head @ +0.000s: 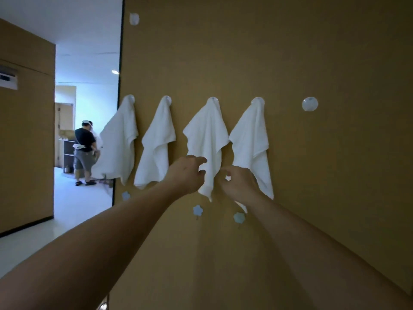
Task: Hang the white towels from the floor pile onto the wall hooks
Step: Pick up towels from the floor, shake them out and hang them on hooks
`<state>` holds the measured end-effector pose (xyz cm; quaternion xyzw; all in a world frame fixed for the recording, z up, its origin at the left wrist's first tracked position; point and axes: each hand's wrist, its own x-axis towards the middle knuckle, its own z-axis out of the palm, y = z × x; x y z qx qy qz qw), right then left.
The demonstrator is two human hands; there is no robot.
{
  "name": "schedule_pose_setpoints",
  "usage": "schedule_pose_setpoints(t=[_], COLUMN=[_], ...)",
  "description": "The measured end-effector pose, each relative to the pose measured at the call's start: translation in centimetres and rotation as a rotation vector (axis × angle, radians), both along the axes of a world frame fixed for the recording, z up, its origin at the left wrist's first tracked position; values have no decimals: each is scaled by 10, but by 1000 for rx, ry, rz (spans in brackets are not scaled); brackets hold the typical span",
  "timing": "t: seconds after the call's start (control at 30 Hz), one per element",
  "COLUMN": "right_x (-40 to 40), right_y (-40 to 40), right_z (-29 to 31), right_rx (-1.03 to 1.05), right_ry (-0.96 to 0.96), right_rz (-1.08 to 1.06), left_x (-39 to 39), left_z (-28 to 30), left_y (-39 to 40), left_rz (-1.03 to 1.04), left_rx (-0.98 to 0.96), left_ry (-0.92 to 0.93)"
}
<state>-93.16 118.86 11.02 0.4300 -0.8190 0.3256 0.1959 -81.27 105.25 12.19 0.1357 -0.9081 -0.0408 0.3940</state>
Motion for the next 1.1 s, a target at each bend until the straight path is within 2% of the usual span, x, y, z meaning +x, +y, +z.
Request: schedule_pose_setpoints(t=[0.13,0.3,0.57,0.77,0.93,1.1], right_x=[66,183,463,706,890,1054], right_y=[-37,-97,-182,-208,-205,-187], right_z=[0,-13,-67,-125,-170,-205], right_rx=[55,85,173,249,358,435], right_ry=[0,6,66,105,124,123], right_rz=[137,359,697,1007,1258,1495], left_x=[86,235,559,804,969,1102], left_z=[-5,-23,-84,-131,-172,-200], left_y=[-27,-60,-80,-38,14,76], left_rz=[176,386,799,1080,1330,1589], left_rx=[-17,4,92,223,342,475], left_ry=[-51,-60,-198,-222,-199,-194])
